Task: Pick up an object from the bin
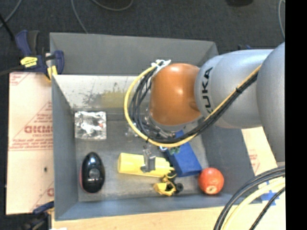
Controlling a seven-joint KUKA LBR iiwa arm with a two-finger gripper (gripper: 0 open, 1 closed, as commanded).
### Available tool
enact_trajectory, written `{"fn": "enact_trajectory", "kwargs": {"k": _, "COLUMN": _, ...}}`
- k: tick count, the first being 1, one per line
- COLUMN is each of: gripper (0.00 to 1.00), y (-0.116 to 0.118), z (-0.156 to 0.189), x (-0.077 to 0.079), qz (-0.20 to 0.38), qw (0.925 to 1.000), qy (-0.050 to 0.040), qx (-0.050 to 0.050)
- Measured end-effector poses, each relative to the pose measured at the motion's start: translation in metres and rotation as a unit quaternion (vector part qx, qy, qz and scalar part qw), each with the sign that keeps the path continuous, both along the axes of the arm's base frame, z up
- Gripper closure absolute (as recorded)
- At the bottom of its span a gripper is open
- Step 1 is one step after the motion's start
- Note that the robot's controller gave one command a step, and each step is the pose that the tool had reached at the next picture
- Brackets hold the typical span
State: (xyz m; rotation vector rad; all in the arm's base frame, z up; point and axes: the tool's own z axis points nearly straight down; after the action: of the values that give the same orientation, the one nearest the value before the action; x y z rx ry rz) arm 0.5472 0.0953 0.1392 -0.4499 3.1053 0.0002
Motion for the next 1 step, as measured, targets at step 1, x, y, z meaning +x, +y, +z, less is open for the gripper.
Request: {"fn": "enact_trajectory", "kwargs": {"k": 1, "gripper": 0.0, "y": -0.0087, "z": -0.012, "x": 0.0033, "qz": -0.024, "qw": 0.9997, "qy": -0.0024, "qx": 0.0}}
